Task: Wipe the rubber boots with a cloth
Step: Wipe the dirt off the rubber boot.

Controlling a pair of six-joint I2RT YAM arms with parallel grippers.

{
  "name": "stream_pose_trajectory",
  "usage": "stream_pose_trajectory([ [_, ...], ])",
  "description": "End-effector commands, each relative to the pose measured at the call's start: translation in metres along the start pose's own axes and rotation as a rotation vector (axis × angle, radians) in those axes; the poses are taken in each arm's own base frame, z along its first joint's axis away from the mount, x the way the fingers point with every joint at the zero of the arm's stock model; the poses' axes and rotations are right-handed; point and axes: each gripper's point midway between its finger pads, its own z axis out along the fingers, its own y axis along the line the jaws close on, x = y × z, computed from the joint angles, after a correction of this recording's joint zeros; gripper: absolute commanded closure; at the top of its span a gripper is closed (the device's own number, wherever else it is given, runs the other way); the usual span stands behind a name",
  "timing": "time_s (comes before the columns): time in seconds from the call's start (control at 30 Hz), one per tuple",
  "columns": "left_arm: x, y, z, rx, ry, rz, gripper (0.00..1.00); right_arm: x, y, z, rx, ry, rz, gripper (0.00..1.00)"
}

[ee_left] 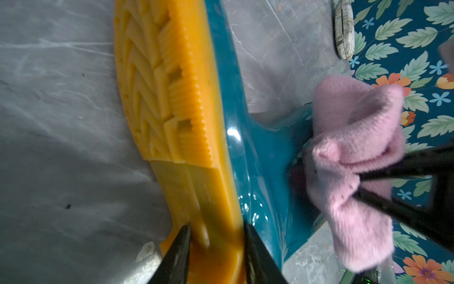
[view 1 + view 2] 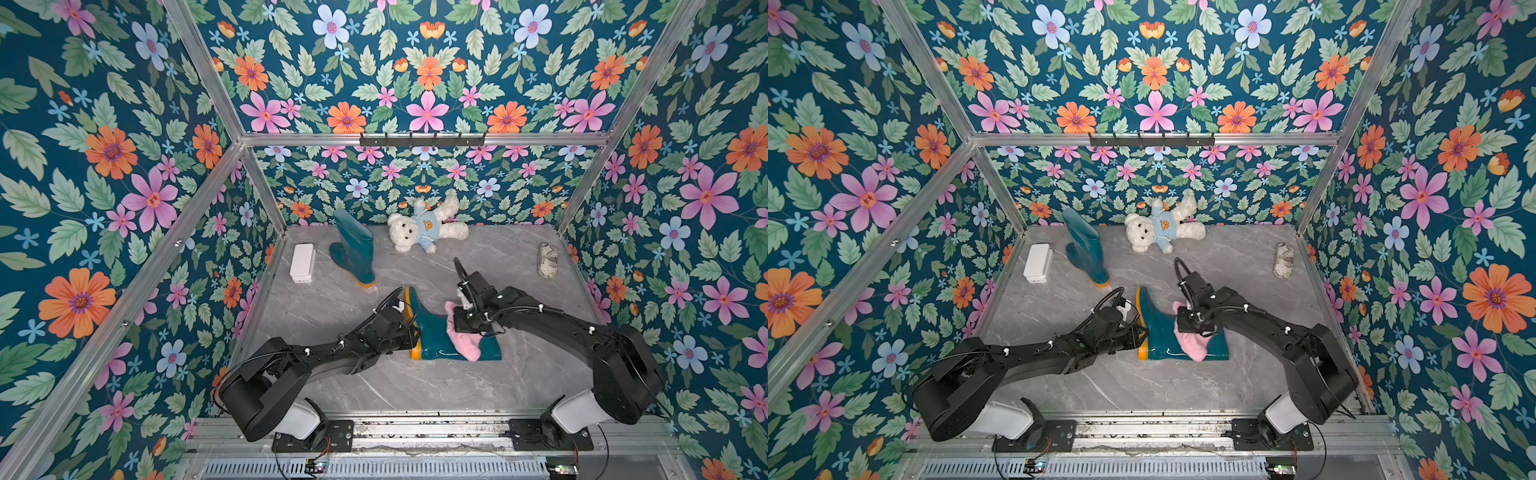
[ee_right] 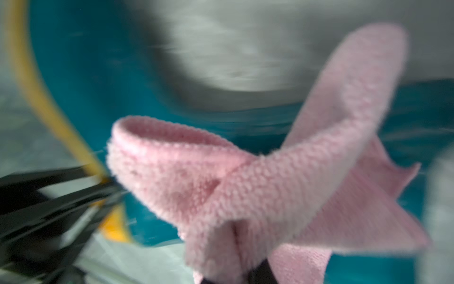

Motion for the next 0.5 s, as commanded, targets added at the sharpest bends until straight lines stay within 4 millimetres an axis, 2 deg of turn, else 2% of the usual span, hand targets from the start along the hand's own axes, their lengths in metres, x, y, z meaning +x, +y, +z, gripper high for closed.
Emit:
stream_pose_trajectory([
  [0.0,0.030,0.056,-0.006,-0.239,0.096,0.000,0.63,0.007,0.040,0.004,-0.057,0.021,-0.012,1.00],
  [0.07,0.030,0.056,-0.007,-0.240,0.094,0.002,0.63,0.017,0.057,0.010,-0.089,0.050,-0.034,1.00],
  [0.17,0.030,0.056,-0.007,-0.240,0.093,0.003,0.63,0.037,0.062,0.022,-0.103,0.111,-0.049,1.00],
  [0.23,0.030,0.056,-0.006,-0.237,0.093,0.004,0.63,0.053,0.046,0.040,-0.042,0.174,-0.043,1.00],
  [0.3,0.030,0.055,-0.005,-0.233,0.095,0.002,0.63,0.061,0.026,0.044,0.027,0.187,-0.041,1.00],
  [0.4,0.031,0.056,-0.005,-0.233,0.096,0.001,0.63,0.065,-0.012,0.046,0.094,0.200,0.016,1.00],
  [0.47,0.031,0.055,-0.005,-0.231,0.097,0.004,0.63,0.061,-0.038,0.038,0.098,0.175,0.086,1.00],
])
